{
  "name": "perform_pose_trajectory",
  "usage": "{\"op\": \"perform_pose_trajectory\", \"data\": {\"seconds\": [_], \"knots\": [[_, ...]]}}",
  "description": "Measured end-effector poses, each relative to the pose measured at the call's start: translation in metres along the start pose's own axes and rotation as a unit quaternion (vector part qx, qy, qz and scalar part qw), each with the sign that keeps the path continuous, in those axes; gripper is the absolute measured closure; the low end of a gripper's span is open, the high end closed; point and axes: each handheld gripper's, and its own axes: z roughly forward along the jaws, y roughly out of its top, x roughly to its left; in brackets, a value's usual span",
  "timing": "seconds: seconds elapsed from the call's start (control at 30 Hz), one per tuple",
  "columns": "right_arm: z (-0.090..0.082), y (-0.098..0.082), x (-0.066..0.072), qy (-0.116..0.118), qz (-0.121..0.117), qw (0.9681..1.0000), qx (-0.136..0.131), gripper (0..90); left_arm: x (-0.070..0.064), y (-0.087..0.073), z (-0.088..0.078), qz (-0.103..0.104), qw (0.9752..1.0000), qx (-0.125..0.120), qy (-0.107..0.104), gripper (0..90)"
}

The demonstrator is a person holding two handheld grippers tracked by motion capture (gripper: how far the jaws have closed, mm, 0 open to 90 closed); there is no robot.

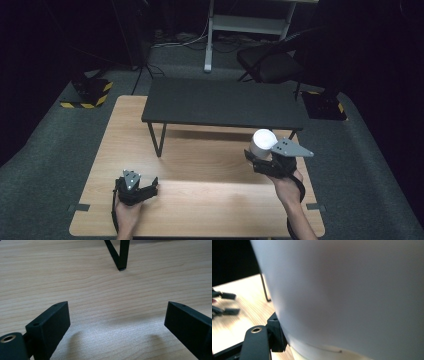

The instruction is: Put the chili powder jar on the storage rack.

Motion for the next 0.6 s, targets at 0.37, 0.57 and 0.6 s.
{"op": "perform_pose_trajectory", "data": {"seconds": [0.37, 0.57, 0.6], "knots": [[0.022, 0.067, -0.02, 0.013, -0.008, 0.9998, -0.009, 29.8, -0.001, -0.001, -0.002, 0.008, 0.9999, -0.002, 0.008, 6.5], [0.046, 0.09, -0.033, -0.001, 0.023, 0.9997, 0.003, 29.8, -0.001, -0.001, -0.003, 0.012, 0.9999, -0.002, 0.008, 6.5], [0.051, 0.093, -0.034, -0.005, 0.025, 0.9997, 0.006, 29.8, -0.001, -0.002, -0.003, 0.011, 0.9999, -0.003, 0.009, 6.6]]}}
